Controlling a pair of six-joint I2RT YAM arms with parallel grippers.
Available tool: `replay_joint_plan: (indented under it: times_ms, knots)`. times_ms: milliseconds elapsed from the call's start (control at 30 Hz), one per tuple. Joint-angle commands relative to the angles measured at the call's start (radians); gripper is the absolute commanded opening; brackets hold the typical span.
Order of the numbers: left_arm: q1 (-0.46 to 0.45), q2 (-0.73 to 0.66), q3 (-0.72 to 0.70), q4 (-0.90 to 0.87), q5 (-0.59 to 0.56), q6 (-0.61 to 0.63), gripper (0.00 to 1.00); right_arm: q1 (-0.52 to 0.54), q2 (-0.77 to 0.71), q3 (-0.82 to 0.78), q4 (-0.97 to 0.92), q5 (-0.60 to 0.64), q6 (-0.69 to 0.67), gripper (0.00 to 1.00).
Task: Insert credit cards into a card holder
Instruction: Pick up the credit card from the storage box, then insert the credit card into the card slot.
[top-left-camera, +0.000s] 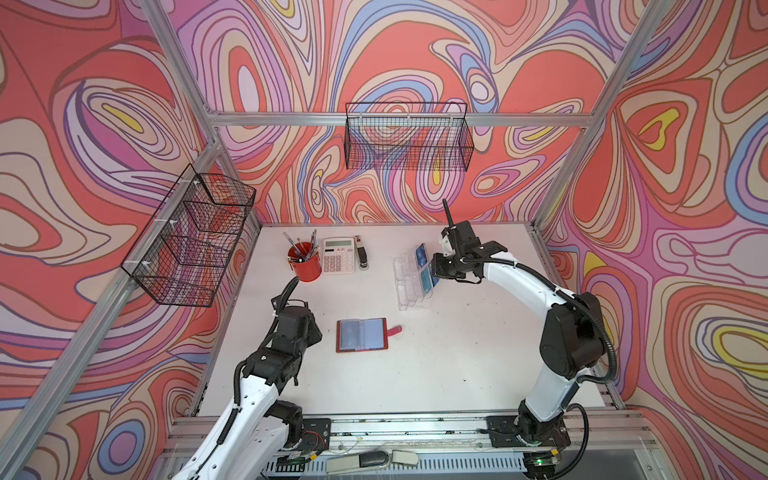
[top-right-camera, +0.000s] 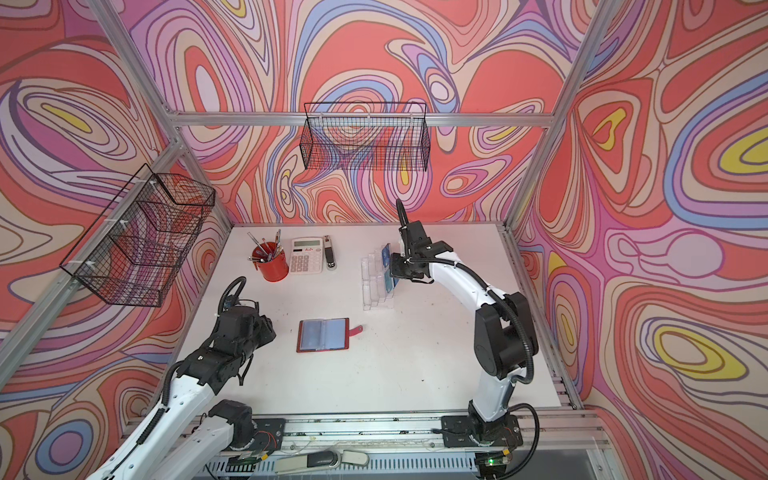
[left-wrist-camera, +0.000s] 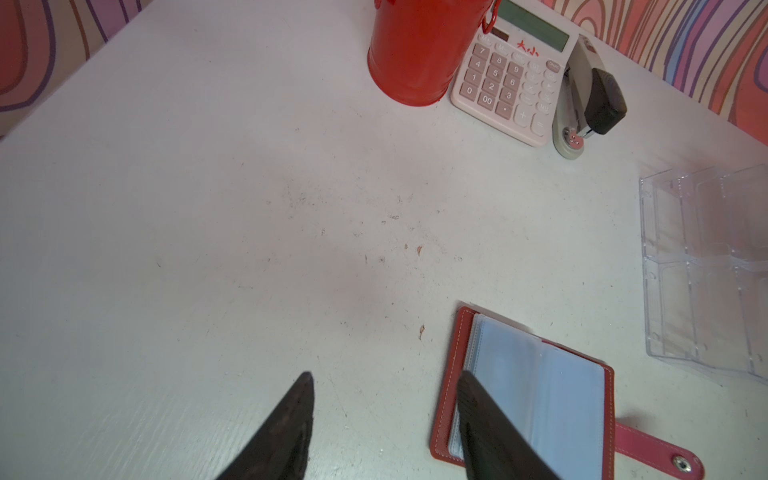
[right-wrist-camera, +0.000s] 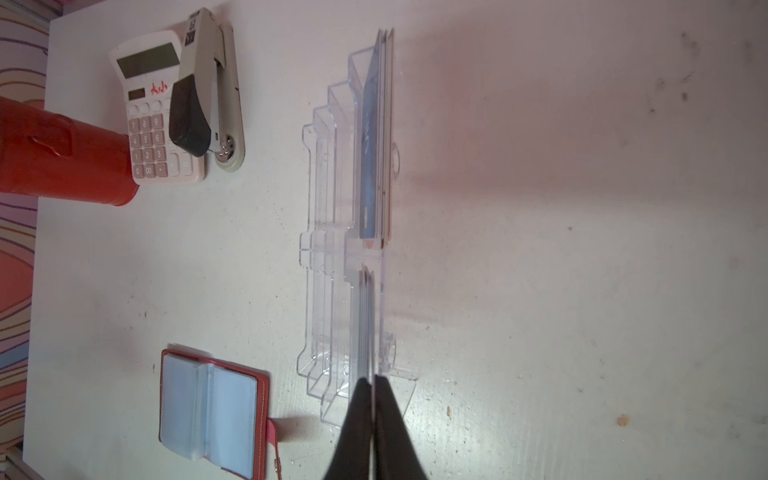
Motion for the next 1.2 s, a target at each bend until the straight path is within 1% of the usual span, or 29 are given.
replay_joint_plan:
  times_ms: [0, 100, 133, 200, 233, 333, 400, 433, 467, 500, 633, 733, 767, 800, 933, 1000, 1033, 1167]
  knots:
    - [0.003, -0.002, 0.038, -0.072, 0.067, -0.027, 0.57, -0.003, -0.118, -0.009, -0.02, 0.117, 0.011, 0.0]
    - [0.003, -0.003, 0.048, -0.071, 0.115, -0.057, 0.57, 0.011, -0.215, -0.044, 0.001, 0.143, 0.064, 0.0]
    - [0.003, -0.004, 0.041, -0.057, 0.129, -0.063, 0.57, 0.034, -0.255, -0.065, 0.026, 0.156, 0.091, 0.0]
    - [0.004, -0.004, 0.021, -0.022, 0.158, -0.069, 0.58, 0.119, -0.326, -0.121, 0.088, 0.211, 0.149, 0.0]
    - [0.005, 0.0, 0.011, -0.01, 0.172, -0.076, 0.58, 0.18, -0.357, -0.159, 0.137, 0.244, 0.19, 0.0]
    - [0.005, 0.026, 0.002, 0.015, 0.215, -0.098, 0.58, 0.374, -0.419, -0.33, 0.379, 0.324, 0.318, 0.0]
    - [0.005, 0.048, -0.003, 0.039, 0.239, -0.11, 0.57, 0.49, -0.4, -0.423, 0.547, 0.365, 0.385, 0.0]
    - [0.005, 0.059, -0.003, 0.058, 0.246, -0.117, 0.57, 0.543, -0.363, -0.447, 0.616, 0.377, 0.411, 0.0]
    - [0.005, 0.071, -0.048, 0.08, 0.254, -0.123, 0.57, 0.58, -0.311, -0.452, 0.67, 0.373, 0.431, 0.0]
    - [0.004, 0.082, -0.057, 0.098, 0.261, -0.127, 0.57, 0.602, -0.265, -0.448, 0.703, 0.362, 0.446, 0.0]
    - [0.005, 0.137, -0.087, 0.16, 0.281, -0.146, 0.55, 0.618, -0.082, -0.46, 0.87, 0.283, 0.53, 0.0]
    - [0.005, 0.173, -0.089, 0.185, 0.284, -0.154, 0.54, 0.618, -0.012, -0.459, 0.905, 0.278, 0.551, 0.0]
    - [0.005, 0.182, -0.091, 0.192, 0.287, -0.157, 0.54, 0.619, -0.009, -0.474, 0.931, 0.276, 0.563, 0.0]
    - [0.004, 0.19, -0.095, 0.203, 0.293, -0.16, 0.53, 0.618, 0.03, -0.494, 0.961, 0.273, 0.578, 0.0]
    - [0.005, 0.207, -0.112, 0.25, 0.306, -0.176, 0.53, 0.618, 0.074, -0.532, 1.038, 0.251, 0.608, 0.0]
    - [0.005, 0.212, -0.12, 0.249, 0.304, -0.183, 0.53, 0.619, 0.098, -0.533, 1.058, 0.232, 0.62, 0.0]
    - [0.004, 0.215, -0.124, 0.281, 0.303, -0.186, 0.53, 0.618, 0.107, -0.534, 1.069, 0.228, 0.626, 0.0]
    - [0.005, 0.219, -0.13, 0.289, 0.301, -0.189, 0.53, 0.617, 0.128, -0.54, 1.083, 0.231, 0.638, 0.0]
